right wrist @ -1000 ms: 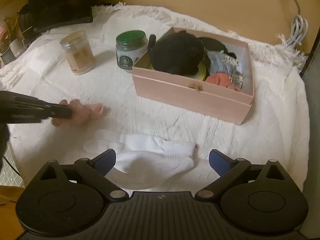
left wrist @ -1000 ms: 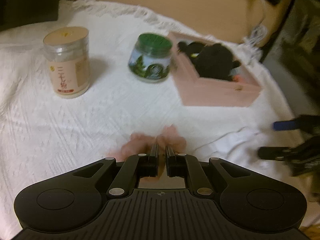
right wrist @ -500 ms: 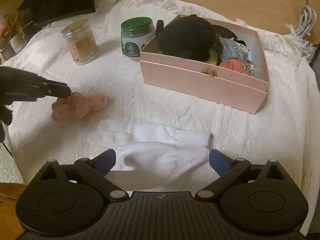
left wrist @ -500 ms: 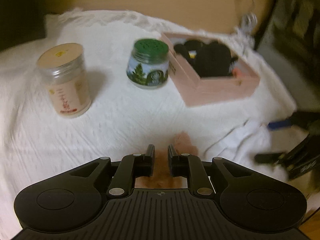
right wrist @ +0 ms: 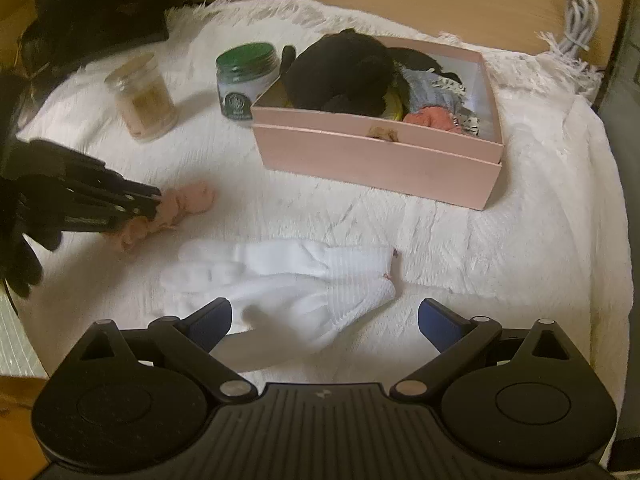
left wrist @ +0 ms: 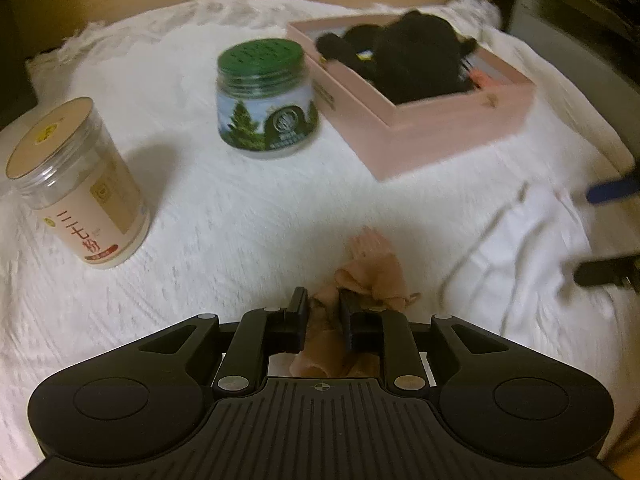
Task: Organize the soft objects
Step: 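Grasp a white glove with the right tool while the left tool holds the pink bow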
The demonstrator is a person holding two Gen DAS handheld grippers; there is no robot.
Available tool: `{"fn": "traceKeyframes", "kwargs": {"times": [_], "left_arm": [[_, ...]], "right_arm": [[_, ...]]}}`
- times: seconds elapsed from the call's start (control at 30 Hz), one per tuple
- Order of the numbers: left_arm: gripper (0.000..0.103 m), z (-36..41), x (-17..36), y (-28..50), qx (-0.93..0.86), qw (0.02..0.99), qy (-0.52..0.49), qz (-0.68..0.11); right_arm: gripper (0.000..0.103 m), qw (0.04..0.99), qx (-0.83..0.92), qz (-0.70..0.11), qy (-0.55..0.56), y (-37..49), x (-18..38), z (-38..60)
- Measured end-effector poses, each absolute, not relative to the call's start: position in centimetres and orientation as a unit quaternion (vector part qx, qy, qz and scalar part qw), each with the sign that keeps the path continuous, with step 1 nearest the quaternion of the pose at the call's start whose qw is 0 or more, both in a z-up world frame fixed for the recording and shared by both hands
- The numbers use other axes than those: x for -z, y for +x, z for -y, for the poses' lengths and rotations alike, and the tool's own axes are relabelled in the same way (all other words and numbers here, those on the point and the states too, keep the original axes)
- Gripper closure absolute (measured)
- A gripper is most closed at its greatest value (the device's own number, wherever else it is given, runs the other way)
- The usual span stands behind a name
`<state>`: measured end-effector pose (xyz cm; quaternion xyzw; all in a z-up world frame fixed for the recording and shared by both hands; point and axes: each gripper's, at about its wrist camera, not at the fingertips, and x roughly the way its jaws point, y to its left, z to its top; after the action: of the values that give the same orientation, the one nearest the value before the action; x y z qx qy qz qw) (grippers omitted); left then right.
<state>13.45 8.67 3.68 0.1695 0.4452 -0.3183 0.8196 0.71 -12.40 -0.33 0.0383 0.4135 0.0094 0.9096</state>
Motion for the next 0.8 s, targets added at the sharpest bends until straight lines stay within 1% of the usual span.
{"fn": "traceKeyframes", "kwargs": {"times": [0.13, 0.27, 0.33, 0.43, 0.57, 0.63, 0.67, 0.73, 0.77, 0.8], "left_arm": [[0.081, -8.4, -3.4, 13.3, 0.307, 0.834, 0.148, -0.434], [0.081, -8.5, -3.3, 13.3, 0.292, 0.84, 0.124, -0.44], [0.081, -8.3, -3.4, 13.3, 0.284, 0.84, 0.124, -0.444], [0.081, -8.1, -3.5, 13.5, 0.29, 0.834, 0.136, -0.449], [0.081, -8.6, -3.5, 13.9, 0.289, 0.833, 0.116, -0.457], [0.08, -8.6, -3.5, 13.8, 0.286, 0.835, 0.115, -0.456], [0.079, -8.6, -3.5, 13.8, 0.284, 0.836, 0.113, -0.456], [0.078, -8.7, -3.5, 14.0, 0.281, 0.837, 0.106, -0.457], [0.078, -8.7, -3.5, 14.1, 0.279, 0.838, 0.103, -0.458], [0.078, -8.7, -3.5, 14.1, 0.275, 0.839, 0.102, -0.458]], "right_arm": [[0.003, 0.908, 0.01, -0.408, 0.091, 1.8, 1.1, 13.1], [0.002, 0.9, 0.008, -0.413, 0.143, 3.2, 2.3, 13.0], [0.001, 0.904, 0.002, -0.408, 0.127, 3.9, 2.5, 11.8], [0.0, 0.908, 0.009, -0.413, 0.061, 5.3, 3.0, 9.3], [0.0, 0.915, -0.007, -0.403, -0.012, 5.9, 3.6, 6.7], [0.004, 0.916, -0.01, -0.401, -0.013, 5.7, 3.4, 6.7], [0.008, 0.916, -0.01, -0.4, -0.014, 5.5, 3.4, 6.8], [0.019, 0.917, -0.012, -0.399, -0.017, 5.2, 3.1, 7.1], [0.038, 0.917, -0.018, -0.399, -0.017, 4.9, 2.8, 7.2], [0.063, 0.916, -0.027, -0.401, -0.017, 4.7, 2.6, 7.3]]}}
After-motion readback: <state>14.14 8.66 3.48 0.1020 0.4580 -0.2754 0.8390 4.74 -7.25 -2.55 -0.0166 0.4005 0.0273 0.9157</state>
